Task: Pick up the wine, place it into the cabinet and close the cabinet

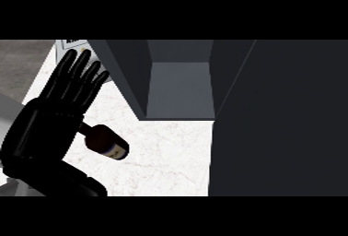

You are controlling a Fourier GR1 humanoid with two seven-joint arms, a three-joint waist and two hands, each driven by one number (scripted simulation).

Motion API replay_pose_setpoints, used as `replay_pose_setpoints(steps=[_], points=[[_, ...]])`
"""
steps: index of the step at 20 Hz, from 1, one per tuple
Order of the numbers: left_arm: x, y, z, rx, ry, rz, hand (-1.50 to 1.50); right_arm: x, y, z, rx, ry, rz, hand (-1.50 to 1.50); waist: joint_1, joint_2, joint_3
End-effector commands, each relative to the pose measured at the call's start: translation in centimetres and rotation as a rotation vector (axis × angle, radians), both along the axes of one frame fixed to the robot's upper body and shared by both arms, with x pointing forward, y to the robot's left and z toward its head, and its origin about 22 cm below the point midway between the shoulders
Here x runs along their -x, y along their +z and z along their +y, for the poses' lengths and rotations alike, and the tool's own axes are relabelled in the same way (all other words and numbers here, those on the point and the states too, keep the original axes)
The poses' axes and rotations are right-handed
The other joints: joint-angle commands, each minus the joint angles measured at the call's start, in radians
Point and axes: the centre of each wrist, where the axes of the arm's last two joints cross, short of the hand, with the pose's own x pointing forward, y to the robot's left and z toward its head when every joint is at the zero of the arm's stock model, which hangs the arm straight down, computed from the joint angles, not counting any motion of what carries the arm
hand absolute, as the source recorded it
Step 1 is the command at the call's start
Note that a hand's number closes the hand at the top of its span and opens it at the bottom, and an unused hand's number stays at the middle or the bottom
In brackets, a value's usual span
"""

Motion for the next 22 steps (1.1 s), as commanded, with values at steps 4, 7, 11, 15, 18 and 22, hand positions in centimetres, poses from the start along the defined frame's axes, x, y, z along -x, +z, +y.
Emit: replay_pose_setpoints(steps=[4, 7, 11, 15, 18, 22], points=[[0.3, 0.6, -0.1, -0.011, 0.025, 0.012, -1.5, -0.4, 1.7, -0.8, -0.008, -0.002, 0.005, -1.5, 0.001, 0.0, 0.0], [1.2, -1.0, 1.5, -0.038, 0.056, 0.034, -1.5, 0.7, 1.6, 0.1, 0.004, -0.001, -0.001, -1.5, 0.001, 0.0, 0.0], [1.2, -0.2, 2.4, -0.043, 0.094, 0.036, -1.5, 1.4, 1.7, -0.4, 0.014, 0.0, -0.003, -1.5, -0.001, 0.0, 0.0], [2.6, -4.1, 3.8, -0.05, 0.105, 0.063, -1.5, 0.2, 2.0, 0.2, 0.016, -0.009, -0.013, -1.5, 0.003, 0.0, 0.0], [1.4, -4.9, 5.7, -0.079, 0.131, 0.061, -1.5, 2.3, 2.6, -1.4, 0.018, -0.014, -0.008, -1.5, -0.003, 0.0, 0.0], [0.2, -4.5, 7.1, -0.105, 0.168, 0.069, -1.5, 0.4, 1.4, -1.8, 0.002, 0.01, -0.004, -1.5, -0.002, 0.001, 0.0]])
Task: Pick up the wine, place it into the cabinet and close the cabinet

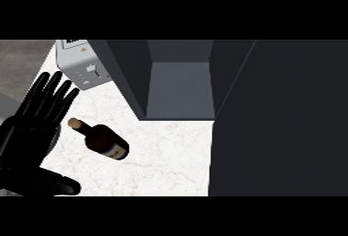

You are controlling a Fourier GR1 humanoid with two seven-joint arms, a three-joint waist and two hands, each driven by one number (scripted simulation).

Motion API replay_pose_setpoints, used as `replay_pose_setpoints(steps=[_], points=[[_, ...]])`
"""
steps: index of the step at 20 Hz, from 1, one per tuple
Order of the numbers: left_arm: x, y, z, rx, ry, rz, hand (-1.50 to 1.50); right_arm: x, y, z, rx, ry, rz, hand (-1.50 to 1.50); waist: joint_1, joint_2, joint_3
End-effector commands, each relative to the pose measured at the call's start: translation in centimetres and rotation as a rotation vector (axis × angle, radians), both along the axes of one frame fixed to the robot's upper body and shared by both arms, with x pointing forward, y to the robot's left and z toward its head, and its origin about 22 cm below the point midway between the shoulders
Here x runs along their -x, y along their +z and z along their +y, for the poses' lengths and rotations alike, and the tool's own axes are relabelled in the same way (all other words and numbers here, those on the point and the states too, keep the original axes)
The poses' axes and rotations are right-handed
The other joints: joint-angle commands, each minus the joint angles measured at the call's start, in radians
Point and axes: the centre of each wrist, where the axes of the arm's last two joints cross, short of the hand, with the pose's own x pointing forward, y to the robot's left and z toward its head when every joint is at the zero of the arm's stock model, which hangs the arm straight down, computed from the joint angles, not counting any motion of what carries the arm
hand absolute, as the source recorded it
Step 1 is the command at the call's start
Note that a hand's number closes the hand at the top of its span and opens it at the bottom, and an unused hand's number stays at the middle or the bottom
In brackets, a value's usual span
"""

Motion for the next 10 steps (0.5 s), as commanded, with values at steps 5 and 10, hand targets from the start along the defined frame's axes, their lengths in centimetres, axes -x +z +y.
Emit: replay_pose_setpoints(steps=[5, 10], points=[[0.2, -2.6, 2.2, -0.045, 0.009, 0.049, -1.5, 0.7, 0.1, 0.3, 0.0, 0.01, -0.007, -1.5, 0.001, 0.0, 0.0], [-1.2, -5.1, 2.6, -0.04, 0.033, 0.064, -1.5, 0.5, 1.4, -1.0, -0.01, 0.009, -0.016, -1.5, -0.001, 0.0, 0.0]])
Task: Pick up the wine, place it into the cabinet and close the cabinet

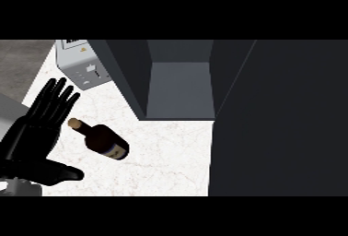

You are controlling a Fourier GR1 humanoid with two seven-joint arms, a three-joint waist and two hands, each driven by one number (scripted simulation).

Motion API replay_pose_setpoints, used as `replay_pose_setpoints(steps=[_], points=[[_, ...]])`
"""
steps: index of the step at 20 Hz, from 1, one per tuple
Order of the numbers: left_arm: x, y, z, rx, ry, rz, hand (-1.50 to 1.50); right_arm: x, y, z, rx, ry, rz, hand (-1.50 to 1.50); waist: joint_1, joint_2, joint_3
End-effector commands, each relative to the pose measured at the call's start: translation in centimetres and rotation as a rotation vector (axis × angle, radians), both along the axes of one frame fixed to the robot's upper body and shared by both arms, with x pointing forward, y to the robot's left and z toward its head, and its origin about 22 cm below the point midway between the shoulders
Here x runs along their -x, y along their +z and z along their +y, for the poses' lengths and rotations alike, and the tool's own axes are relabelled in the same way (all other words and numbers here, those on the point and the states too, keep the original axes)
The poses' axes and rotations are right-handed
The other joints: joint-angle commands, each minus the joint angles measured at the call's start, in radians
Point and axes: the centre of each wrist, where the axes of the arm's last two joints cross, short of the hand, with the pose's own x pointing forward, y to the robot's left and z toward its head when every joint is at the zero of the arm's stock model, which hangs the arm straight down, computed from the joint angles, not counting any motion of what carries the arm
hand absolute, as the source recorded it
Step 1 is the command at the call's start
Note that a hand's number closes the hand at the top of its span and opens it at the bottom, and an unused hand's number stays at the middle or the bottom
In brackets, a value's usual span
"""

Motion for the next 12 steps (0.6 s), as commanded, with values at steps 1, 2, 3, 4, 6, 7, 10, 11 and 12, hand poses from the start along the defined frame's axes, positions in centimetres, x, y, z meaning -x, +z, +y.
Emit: replay_pose_setpoints(steps=[1, 2, 3, 4, 6, 7, 10, 11, 12], points=[[0.6, -2.6, 1.6, -0.008, 0.023, 0.005, -1.5, -0.3, 0.4, 0.8, -0.024, -0.006, -0.012, -1.5, 0.002, 0.0, 0.0], [-1.9, -2.6, 0.9, 0.002, -0.012, 0.021, -1.5, 0.2, -0.1, -0.2, -0.012, 0.008, -0.02, -1.5, -0.003, 0.0, 0.0], [-1.4, -3.4, 0.3, 0.001, -0.009, 0.041, -1.5, 0.1, 1.7, 1.0, -0.009, 0.011, -0.018, -1.5, 0.0, 0.0, 0.0], [-0.3, -3.5, 0.5, -0.015, 0.024, 0.024, -1.5, 2.1, -0.2, 0.5, 0.011, 0.013, -0.017, -1.5, -0.003, -0.001, 0.0], [-0.5, -4.1, 1.9, -0.018, 0.024, 0.039, -1.5, 0.2, 0.1, 1.9, 0.009, 0.004, -0.006, -1.5, 0.001, 0.0, 0.0], [0.6, -6.0, 2.1, -0.019, 0.022, 0.067, -1.5, 0.1, 0.2, 0.0, -0.008, 0.012, -0.023, -1.5, 0.001, 0.0, 0.0], [0.0, -3.8, 3.5, -0.038, 0.018, 0.068, -1.5, 0.2, -1.3, 0.2, 0.005, 0.027, -0.008, -1.5, 0.0, 0.0, 0.0], [0.7, -6.2, 3.1, -0.059, 0.014, 0.069, -1.5, 1.2, 0.7, 0.4, -0.01, 0.021, -0.011, -1.5, 0.0, 0.0, 0.0], [-0.5, -7.3, 5.0, -0.05, 0.013, 0.051, -1.5, 1.8, 0.2, 0.3, 0.006, 0.007, -0.013, -1.5, -0.005, 0.0, 0.0]])
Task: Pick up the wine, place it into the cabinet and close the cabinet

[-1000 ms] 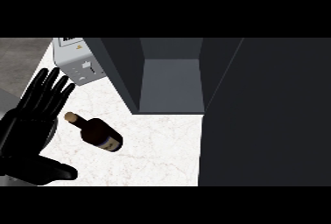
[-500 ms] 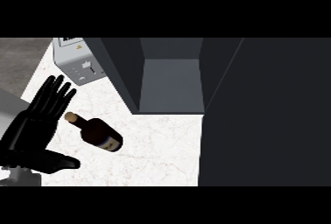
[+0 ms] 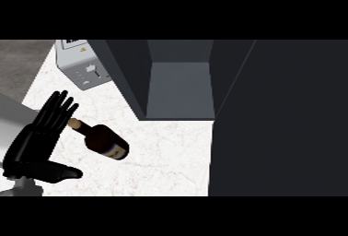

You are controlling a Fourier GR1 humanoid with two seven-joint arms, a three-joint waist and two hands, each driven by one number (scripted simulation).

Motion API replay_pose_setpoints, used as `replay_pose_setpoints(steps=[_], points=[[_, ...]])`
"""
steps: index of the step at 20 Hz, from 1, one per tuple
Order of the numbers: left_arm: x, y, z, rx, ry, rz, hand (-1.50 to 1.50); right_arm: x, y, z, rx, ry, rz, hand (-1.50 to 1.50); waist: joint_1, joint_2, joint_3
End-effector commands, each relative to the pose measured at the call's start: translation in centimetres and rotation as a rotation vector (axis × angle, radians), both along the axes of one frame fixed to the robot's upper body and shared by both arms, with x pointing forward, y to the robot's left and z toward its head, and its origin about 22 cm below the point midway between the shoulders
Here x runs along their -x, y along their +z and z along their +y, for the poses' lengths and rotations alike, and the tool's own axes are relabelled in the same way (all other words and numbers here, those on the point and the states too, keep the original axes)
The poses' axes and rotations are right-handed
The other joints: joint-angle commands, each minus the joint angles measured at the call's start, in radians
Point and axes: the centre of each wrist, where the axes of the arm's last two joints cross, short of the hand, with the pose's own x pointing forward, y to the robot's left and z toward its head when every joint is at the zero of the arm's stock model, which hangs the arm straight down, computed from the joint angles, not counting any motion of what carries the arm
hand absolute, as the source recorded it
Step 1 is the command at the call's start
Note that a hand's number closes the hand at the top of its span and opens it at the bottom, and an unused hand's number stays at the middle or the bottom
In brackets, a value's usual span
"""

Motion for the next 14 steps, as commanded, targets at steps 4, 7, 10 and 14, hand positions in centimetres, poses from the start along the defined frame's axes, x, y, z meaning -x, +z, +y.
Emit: replay_pose_setpoints(steps=[4, 7, 10, 14], points=[[-2.1, -2.6, -0.3, -0.021, -0.02, 0.021, -1.5, -0.1, 0.2, 0.6, -0.001, 0.009, -0.015, -1.5, -0.001, 0.0, 0.0], [-3.0, -4.6, 0.6, -0.028, -0.022, 0.009, -1.5, 0.2, 1.3, 0.9, 0.007, -0.003, 0.003, -1.5, -0.003, 0.001, 0.0], [-0.2, -3.8, 0.8, -0.017, -0.028, 0.039, -1.5, 0.7, 1.8, -0.7, 0.011, 0.003, -0.004, -1.5, 0.002, -0.001, 0.0], [-1.8, -6.2, 1.4, 0.007, -0.014, 0.06, -1.5, 0.0, 1.5, -0.3, -0.016, -0.01, -0.002, -1.5, 0.0, 0.0, 0.0]])
